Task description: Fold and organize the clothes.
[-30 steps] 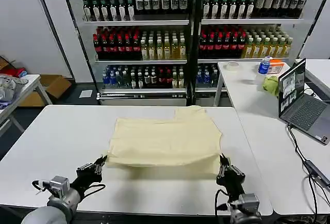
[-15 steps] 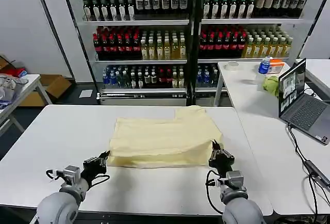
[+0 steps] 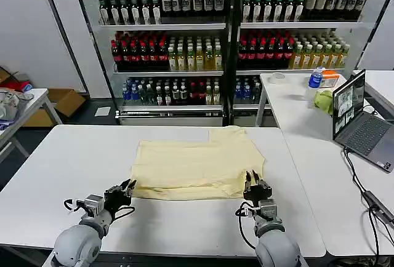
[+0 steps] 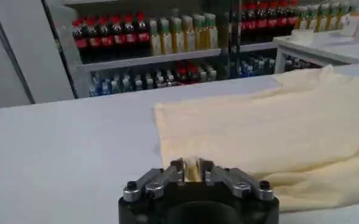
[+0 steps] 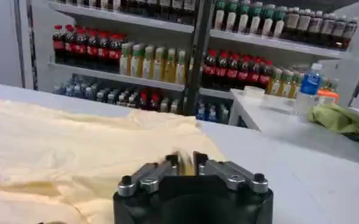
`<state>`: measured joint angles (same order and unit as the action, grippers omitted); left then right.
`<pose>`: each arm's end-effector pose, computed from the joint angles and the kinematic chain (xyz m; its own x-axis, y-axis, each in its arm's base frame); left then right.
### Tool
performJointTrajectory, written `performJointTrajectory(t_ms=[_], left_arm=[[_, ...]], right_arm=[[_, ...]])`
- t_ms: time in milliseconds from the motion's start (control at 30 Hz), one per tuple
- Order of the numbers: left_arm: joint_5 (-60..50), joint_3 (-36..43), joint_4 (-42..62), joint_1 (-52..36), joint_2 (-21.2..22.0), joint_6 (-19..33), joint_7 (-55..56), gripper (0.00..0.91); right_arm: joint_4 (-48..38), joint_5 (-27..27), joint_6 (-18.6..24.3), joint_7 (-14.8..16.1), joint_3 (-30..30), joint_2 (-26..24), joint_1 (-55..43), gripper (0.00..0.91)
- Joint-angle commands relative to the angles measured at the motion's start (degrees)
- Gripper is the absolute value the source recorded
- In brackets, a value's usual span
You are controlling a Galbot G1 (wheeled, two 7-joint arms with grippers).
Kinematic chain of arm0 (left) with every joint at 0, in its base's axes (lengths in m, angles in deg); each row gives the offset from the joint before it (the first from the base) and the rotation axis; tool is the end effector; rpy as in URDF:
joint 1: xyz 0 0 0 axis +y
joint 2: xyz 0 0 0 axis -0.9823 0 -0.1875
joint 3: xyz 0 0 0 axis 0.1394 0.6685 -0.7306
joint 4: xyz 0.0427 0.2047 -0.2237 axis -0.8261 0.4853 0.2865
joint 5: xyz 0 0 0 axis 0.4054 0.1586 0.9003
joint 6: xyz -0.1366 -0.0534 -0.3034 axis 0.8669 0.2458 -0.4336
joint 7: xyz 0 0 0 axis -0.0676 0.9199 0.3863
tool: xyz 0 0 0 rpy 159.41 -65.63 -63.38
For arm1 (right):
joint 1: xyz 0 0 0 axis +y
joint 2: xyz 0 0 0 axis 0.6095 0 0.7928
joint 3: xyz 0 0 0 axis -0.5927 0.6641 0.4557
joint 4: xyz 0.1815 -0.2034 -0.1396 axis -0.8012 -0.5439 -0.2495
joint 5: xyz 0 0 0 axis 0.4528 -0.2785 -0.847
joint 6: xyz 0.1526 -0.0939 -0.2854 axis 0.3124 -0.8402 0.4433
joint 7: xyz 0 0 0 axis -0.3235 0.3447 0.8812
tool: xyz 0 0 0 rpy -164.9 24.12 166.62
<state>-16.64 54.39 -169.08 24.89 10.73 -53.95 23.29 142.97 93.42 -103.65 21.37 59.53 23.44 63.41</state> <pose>0.2635 0.0781 -0.2557 -0.8873 0.1302 0.4424 0.1731 0.9832 0.0578 0.2587 0.0243 -0.2628 -0.9628 -0.0022 0.2701 -0.0530 0.9821 -0.1807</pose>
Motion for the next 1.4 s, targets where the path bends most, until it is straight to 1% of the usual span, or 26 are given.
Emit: performJointTrajectory(t_ms=[33, 200, 333, 467, 500, 533, 567, 600, 633, 667, 700, 733, 767, 800, 833, 1133, 1400], left_arm=[[-0.49, -2.62, -2.84, 5.94, 1.62, 0.32, 0.29, 0.907], [0.55, -2.76, -1.91, 5.86, 2.23, 0.32, 0.79, 0.907], [2.08, -2.24, -1.2, 4.47, 2.41, -0.18, 1.1, 0.907], [2.39, -1.34, -0.2, 3.16, 2.28, -0.27, 1.07, 0.907], [2.43, -1.19, -0.07, 2.93, 2.26, -0.26, 1.06, 0.877], [2.41, -1.12, 0.05, 2.82, 2.23, -0.2, 1.06, 0.766], [2.42, -0.98, 0.29, 2.63, 2.23, -0.03, 1.03, 0.423], [2.44, -0.89, 0.48, 2.5, 2.24, 0.07, 1.03, 0.262], [2.44, -0.81, 0.6, 2.41, 2.23, 0.17, 1.04, 0.01], [2.42, -0.69, 0.85, 2.23, 2.26, 0.27, 1.06, 0.01], [2.42, -0.62, 0.94, 2.15, 2.27, 0.3, 1.05, 0.01], [2.43, -0.55, 0.97, 2.09, 2.26, 0.31, 1.04, 0.01], [2.43, -0.47, 1.06, 1.99, 2.28, 0.3, 1.02, 0.01], [2.44, -0.41, 1.1, 1.95, 2.28, 0.3, 0.98, 0.01], [2.44, -0.38, 1.16, 1.94, 2.3, 0.3, 0.93, 0.01], [2.66, -0.01, 1.85, 2.18, 2.33, 0.19, 0.46, 0.01], [2.74, -0.94, 0.29, 3.63, 2.44, 0.49, 0.61, 0.01]], right_arm=[[2.46, -0.22, 0.32, 0.0, -2.82, -0.04, 3.07, 0.907], [4.69, 1.67, -0.57, -0.4, -5.18, -0.23, 6.11, 0.907], [4.81, 7.27, -3.36, -2.03, -6.09, -0.03, 6.89, 0.907], [3.87, 12.42, -7.65, -4.13, -6.48, 0.08, 6.37, 0.907], [3.72, 13.02, -7.98, -4.27, -6.47, 0.09, 6.31, 0.907], [3.45, 13.52, -8.42, -4.33, -6.45, 0.1, 6.2, 0.907], [2.96, 15.03, -9.07, -4.7, -6.24, 0.1, 5.95, 0.907], [2.65, 15.9, -9.73, -5.07, -6.12, 0.15, 5.71, 0.907], [2.53, 16.64, -9.95, -5.2, -6.02, 0.15, 5.63, 0.907], [2.3, 17.55, -10.21, -5.25, -5.88, 0.22, 5.48, 0.796], [2.21, 17.81, -10.25, -5.25, -5.73, 0.27, 5.39, 0.554], [2.16, 17.86, -10.26, -5.2, -5.72, 0.3, 5.39, 0.413], [2.0, 17.89, -10.28, -5.23, -5.51, 0.36, 5.34, 0.141], [1.82, 17.85, -10.15, -5.29, -5.33, 0.41, 5.32, 0.01], [1.8, 17.84, -10.05, -5.21, -5.22, 0.39, 5.36, 0.0], [1.62, 17.48, -9.6, -5.1, -4.61, 0.16, 5.33, 0.0], [5.18, 16.32, -9.26, -4.42, -5.26, -0.36, 7.36, 0.0]])
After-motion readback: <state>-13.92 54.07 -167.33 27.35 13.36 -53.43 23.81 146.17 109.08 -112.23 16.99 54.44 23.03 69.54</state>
